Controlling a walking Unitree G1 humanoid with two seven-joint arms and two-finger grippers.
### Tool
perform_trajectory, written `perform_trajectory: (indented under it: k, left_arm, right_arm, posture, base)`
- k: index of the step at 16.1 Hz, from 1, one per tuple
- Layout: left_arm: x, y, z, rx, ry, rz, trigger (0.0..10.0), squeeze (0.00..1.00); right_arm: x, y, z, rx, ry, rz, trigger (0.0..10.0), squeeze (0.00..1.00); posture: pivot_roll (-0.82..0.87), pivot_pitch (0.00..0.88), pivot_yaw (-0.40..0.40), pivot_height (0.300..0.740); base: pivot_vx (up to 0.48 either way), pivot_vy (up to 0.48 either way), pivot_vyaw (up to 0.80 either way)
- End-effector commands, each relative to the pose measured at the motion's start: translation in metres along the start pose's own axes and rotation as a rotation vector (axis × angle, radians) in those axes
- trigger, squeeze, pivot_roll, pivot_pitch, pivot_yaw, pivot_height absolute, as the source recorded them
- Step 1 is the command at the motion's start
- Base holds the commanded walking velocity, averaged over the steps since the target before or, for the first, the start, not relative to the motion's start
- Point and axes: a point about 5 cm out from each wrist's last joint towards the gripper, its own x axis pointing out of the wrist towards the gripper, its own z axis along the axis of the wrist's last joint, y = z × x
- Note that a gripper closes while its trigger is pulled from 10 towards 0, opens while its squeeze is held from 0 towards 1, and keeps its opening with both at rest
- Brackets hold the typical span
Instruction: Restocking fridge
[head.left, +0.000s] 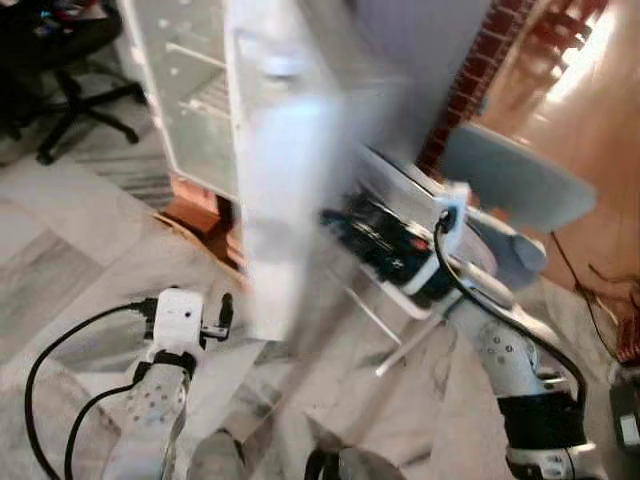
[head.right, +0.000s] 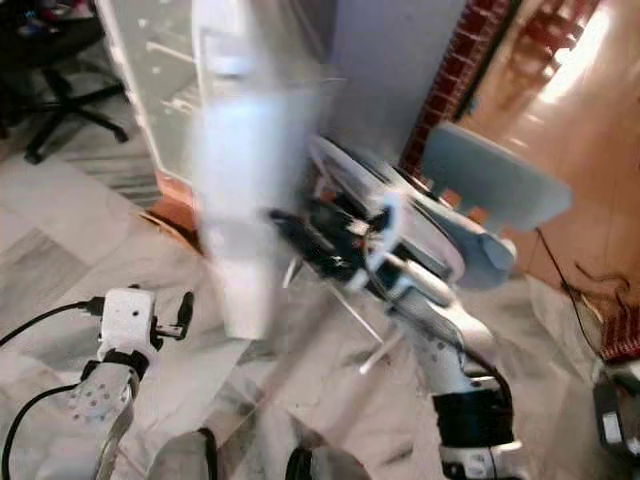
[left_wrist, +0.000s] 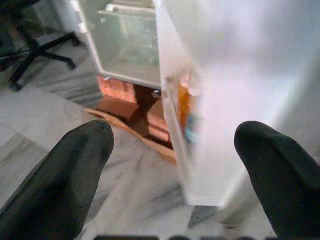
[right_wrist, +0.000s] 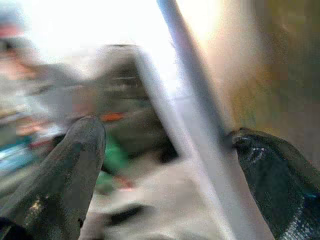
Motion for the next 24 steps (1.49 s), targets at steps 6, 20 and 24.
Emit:
perform_trajectory:
  k: [6,20,24]
  left_arm:
    - [-0.004,0.006,-0.011,-0.054,0.044,0.038,10.0,0.0]
    - [0.013,0.016,0.012,-0.054,-0.07,0.065,10.0,0.0]
    - [0.016,0.015,0.014,-0.071,-0.081,0.046,10.0,0.0]
  right_arm:
    - [-0.052,-0.047,-0.048,-0.212,0.213,-0.433,10.0,0.0]
    - [-0.085,-0.056,-0.047,-0.436,0.076,-0.959,10.0,0.0]
    - [-0.086,-0.056,-0.048,-0.463,0.064,-1.007,10.0,0.0]
  posture:
    - [0.19,0.096,-0.125,0.74]
    - [0.17,0.075,-0.1,0.74]
    - [0.16,0.076,-0.095,0.74]
  base:
    - [0.0,0.052,0.0]
    - [0.0,0.47,-0.33]
    - [0.0,0.48,-0.8]
